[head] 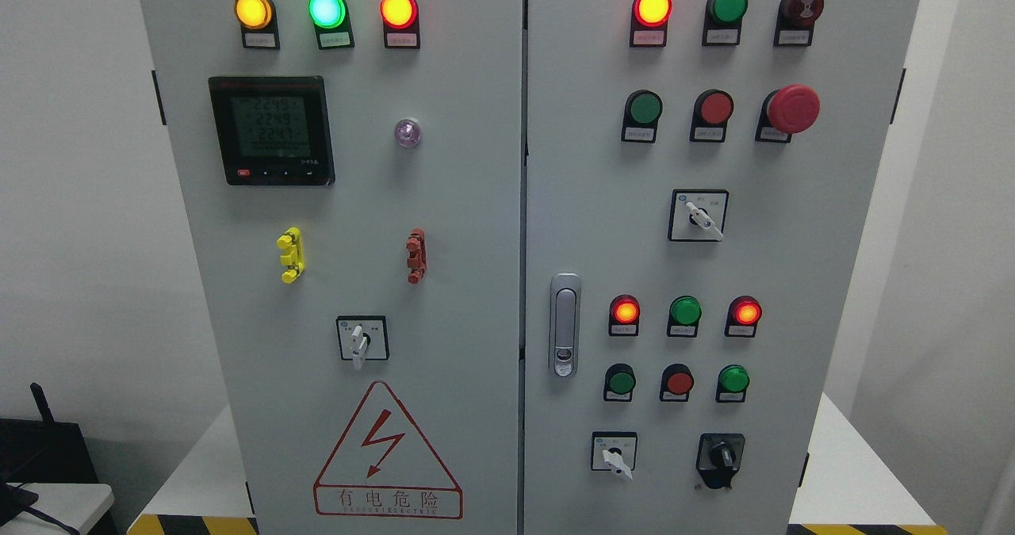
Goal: Turn on light switch 1
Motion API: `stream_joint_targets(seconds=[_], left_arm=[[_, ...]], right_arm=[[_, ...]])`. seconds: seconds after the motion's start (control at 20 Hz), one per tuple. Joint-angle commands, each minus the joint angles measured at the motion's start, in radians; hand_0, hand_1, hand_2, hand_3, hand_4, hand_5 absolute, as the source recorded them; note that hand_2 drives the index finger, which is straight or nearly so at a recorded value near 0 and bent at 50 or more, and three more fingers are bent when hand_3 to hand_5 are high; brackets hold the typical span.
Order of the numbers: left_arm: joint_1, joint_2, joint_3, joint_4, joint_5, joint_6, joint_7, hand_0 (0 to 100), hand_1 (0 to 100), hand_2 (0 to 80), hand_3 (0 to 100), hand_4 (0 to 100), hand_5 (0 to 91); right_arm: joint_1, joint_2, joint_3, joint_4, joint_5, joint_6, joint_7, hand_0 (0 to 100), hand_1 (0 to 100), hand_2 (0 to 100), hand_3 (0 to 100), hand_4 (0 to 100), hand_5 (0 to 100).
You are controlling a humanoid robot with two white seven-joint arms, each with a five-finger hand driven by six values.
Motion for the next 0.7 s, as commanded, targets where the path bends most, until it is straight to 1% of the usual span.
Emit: stream_joint_targets(seconds=[0.0, 0.05, 0.15, 0.2, 0.5, 0.55, 0.65], left_arm=[[0.005, 0.027, 0.111, -0.373, 0.000, 0.000, 0.001, 51, 0, 0.0, 1, 8, 1.9], [0.005, 0.026, 0.115, -0.413, 0.000, 0.000, 0.002, 51, 0, 0.0, 1, 8, 2.2], [-0.008, 0.021, 0.167, -0.497, 0.001, -0.003, 0.007, 51, 0, 0.0, 4, 11, 5.4], [-0.014, 0.010, 0.178, -0.551, 0.001, -0.003, 0.010, 51, 0, 0.0, 5, 12, 5.7], [-0.046, 0.000, 0.186, -0.841, 0.003, 0.000, 0.008, 54, 0, 0.0, 15, 21, 10.1], [-0.051, -0.006, 0.184, -0.881, 0.003, 0.000, 0.007, 55, 0, 0.0, 18, 23, 11.7], [-0.066, -0.022, 0.183, -0.951, 0.005, -0.002, 0.005, 57, 0, 0.0, 21, 26, 13.6]], right_arm=[[-0.001, 0.001, 0.017, 0.000, -0.025, 0.001, 0.000, 12, 39, 0, 0, 0, 0], [0.000, -0.001, 0.017, 0.000, -0.025, -0.001, 0.000, 12, 39, 0, 0, 0, 0], [-0.001, 0.001, 0.017, 0.000, -0.025, -0.001, 0.000, 12, 39, 0, 0, 0, 0], [0.000, 0.001, 0.017, 0.000, -0.025, -0.001, 0.000, 12, 39, 0, 0, 0, 0], [0.000, 0.001, 0.017, 0.000, -0.025, 0.001, 0.000, 12, 39, 0, 0, 0, 0], [0.000, 0.001, 0.017, 0.000, -0.025, 0.001, 0.000, 12, 39, 0, 0, 0, 0], [0.000, 0.001, 0.017, 0.000, -0.025, 0.001, 0.000, 12, 39, 0, 0, 0, 0]])
